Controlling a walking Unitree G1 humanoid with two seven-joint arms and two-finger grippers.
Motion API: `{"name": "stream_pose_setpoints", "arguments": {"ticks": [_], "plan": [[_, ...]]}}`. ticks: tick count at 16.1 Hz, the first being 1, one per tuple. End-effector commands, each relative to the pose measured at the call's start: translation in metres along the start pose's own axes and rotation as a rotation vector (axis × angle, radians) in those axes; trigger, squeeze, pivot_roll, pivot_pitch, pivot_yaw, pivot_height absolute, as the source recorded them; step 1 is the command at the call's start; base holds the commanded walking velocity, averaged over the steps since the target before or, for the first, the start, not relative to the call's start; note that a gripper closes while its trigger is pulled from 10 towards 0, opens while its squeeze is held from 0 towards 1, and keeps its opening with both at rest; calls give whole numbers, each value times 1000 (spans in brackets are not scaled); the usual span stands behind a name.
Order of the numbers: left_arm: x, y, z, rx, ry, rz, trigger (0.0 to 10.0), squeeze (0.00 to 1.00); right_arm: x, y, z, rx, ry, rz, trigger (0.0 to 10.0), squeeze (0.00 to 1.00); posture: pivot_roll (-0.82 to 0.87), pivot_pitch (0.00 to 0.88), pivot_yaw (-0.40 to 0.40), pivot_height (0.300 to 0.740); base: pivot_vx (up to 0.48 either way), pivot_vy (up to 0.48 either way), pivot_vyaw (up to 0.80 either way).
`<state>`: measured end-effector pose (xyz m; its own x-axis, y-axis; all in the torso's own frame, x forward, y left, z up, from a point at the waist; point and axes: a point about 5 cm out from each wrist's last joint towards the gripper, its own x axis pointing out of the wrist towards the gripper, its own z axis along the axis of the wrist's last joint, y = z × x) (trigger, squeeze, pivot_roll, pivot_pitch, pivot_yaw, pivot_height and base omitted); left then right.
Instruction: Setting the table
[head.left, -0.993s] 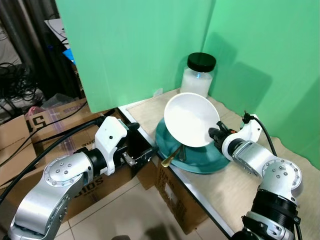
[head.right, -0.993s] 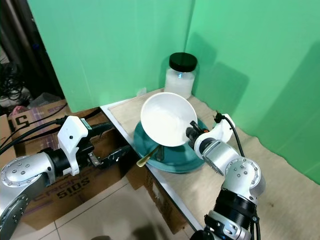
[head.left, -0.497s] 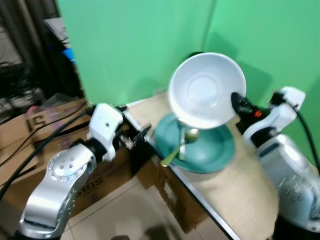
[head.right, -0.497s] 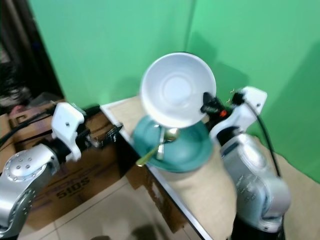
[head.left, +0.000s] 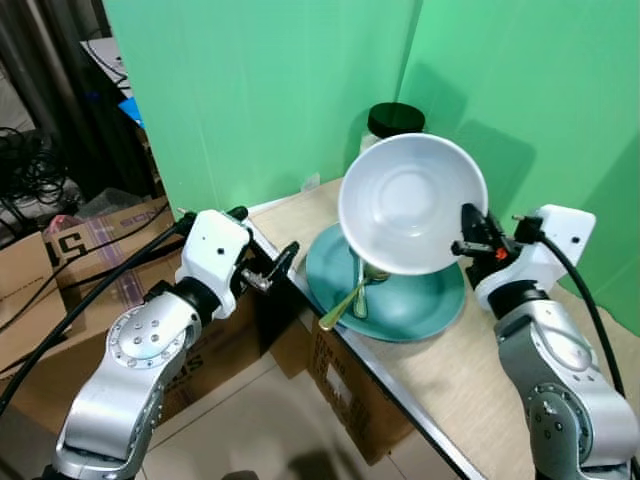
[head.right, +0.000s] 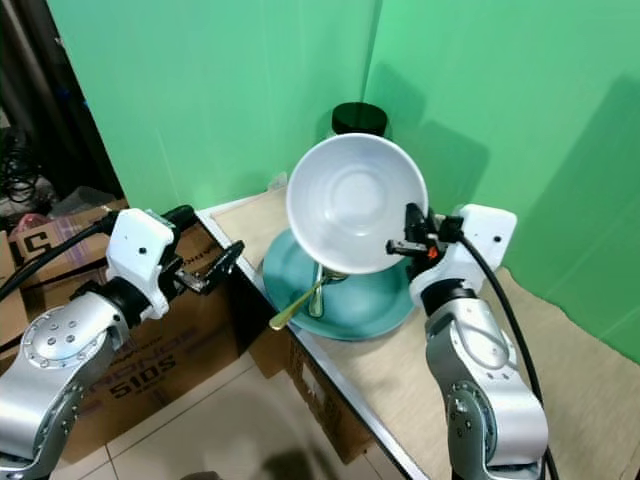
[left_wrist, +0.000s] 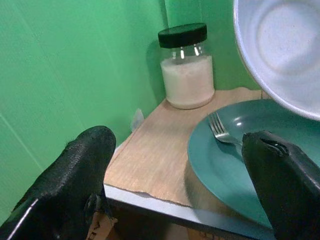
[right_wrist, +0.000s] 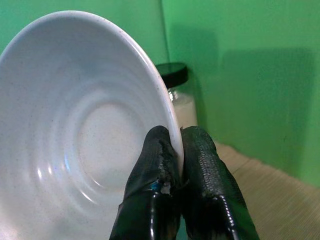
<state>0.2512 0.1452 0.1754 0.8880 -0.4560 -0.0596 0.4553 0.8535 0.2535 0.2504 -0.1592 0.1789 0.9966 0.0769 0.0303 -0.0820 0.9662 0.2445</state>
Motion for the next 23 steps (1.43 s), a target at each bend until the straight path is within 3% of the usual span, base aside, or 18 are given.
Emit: {"name": "stream_pose_setpoints", "arguments": {"ticks": [1, 12, 23], "plan": [[1, -1, -2, 8, 9, 9, 10000, 212, -1, 1, -1, 26, -9, 30, 10000, 0, 100, 0, -51, 740, -240, 0, 0], [3, -1, -5, 13, 14, 11, 10000, 165, 0, 1, -9, -15, 0, 38, 10000, 0, 93, 0, -54, 740, 0, 0, 0], [3, -2, -9, 22, 23, 20, 10000, 165, -4, -1, -9, -52, 13, 59, 10000, 0, 84, 0, -67, 740, 0, 0, -800]]}}
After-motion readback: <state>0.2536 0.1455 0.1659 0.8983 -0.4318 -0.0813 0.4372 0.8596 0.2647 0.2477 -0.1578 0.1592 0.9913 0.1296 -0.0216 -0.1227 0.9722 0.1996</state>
